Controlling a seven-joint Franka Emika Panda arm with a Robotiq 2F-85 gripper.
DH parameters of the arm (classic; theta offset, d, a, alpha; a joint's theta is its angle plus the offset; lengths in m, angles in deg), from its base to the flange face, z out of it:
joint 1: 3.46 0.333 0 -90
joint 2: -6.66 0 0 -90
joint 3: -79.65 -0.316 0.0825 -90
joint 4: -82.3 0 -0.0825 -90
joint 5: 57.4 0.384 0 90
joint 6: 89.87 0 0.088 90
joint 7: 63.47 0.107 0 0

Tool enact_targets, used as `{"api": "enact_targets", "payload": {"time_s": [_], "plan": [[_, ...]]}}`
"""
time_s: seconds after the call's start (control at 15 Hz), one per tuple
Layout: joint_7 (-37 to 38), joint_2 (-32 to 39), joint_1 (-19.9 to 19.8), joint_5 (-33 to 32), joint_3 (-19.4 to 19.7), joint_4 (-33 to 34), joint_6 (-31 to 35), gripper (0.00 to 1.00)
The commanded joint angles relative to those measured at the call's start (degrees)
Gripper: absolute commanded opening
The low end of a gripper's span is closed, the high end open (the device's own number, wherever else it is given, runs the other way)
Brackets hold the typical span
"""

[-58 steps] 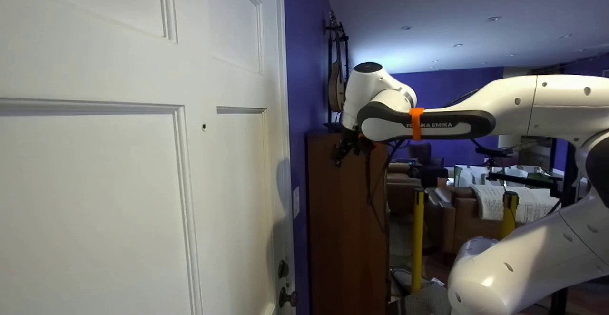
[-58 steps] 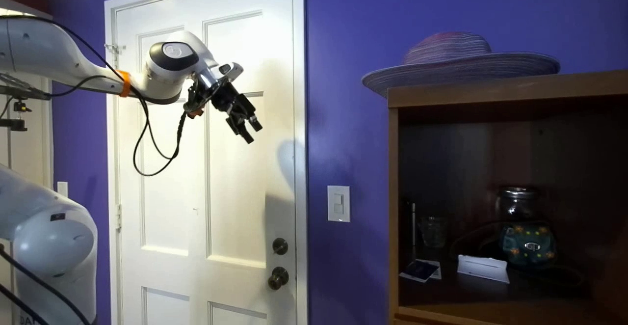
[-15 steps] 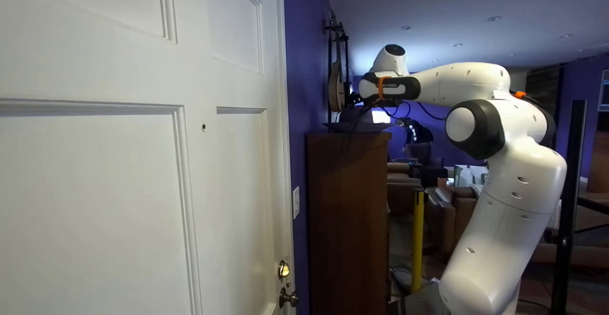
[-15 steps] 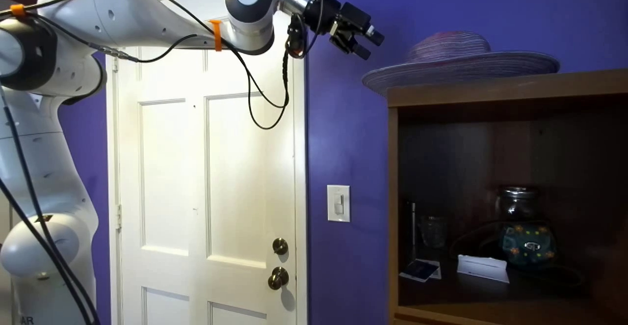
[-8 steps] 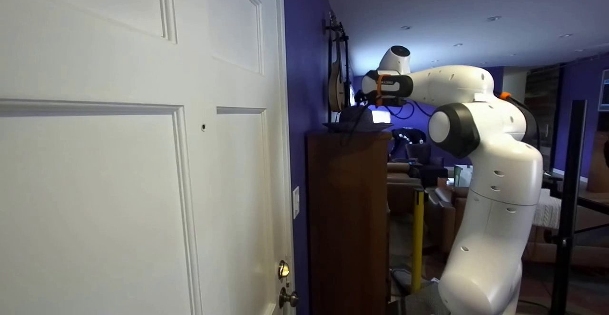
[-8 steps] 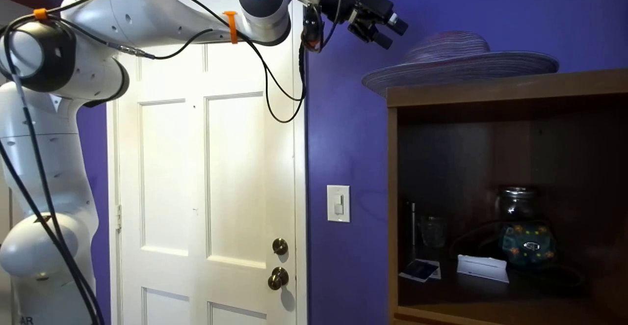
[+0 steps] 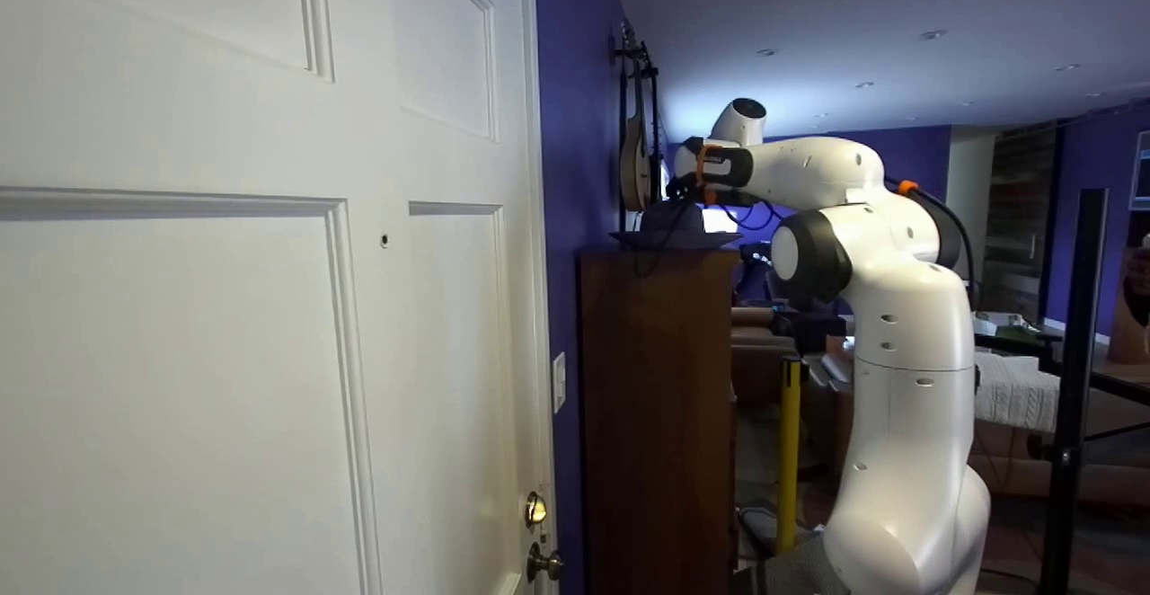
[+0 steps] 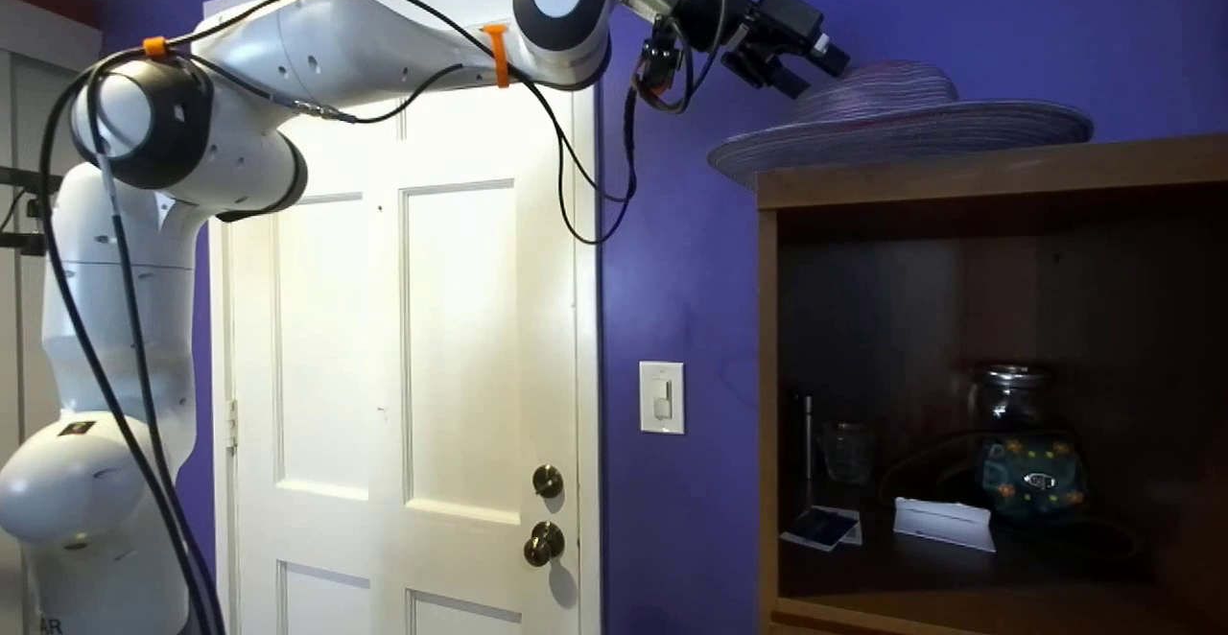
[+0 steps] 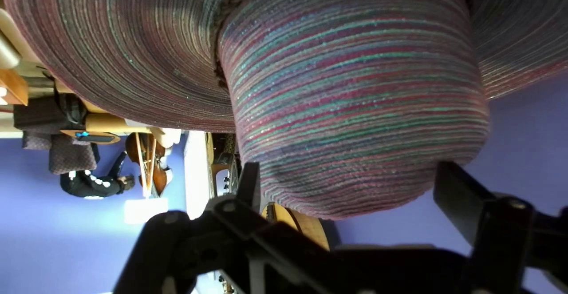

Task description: Hang the hat on the door

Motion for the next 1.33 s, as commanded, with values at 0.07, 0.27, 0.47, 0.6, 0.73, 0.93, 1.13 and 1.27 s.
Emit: {"api": "enact_targets", "payload": {"time_s": [0.07, 0.27, 0.47, 0.6, 0.73, 0.93, 1.13, 1.27], "plan": [[-2.91, 6.14, -3.8, 6.14, -1.33, 7.55, -1.84, 1.0], [-3.16, 8.27, -5.52, 6.62, -2.62, 10.07, -2.62, 1.0], [-3.13, 9.61, -7.07, 6.99, -3.98, 11.95, -3.88, 0.68], [-3.57, 9.94, -8.16, 7.68, -5.16, 12.78, -4.84, 0.53], [-4.02, 10.38, -9.23, 8.63, -6.3, 13.77, -6.24, 0.38], [-5.41, 9.56, -9.01, 10.45, -6.4, 13.54, -8.44, 0.19], [-6.62, 8.62, -8.79, 12.15, -6.49, 13.44, -9.95, 0.01], [-8.71, 7.24, -8.53, 13.87, -6.9, 12.97, -11.45, 0.0]]}}
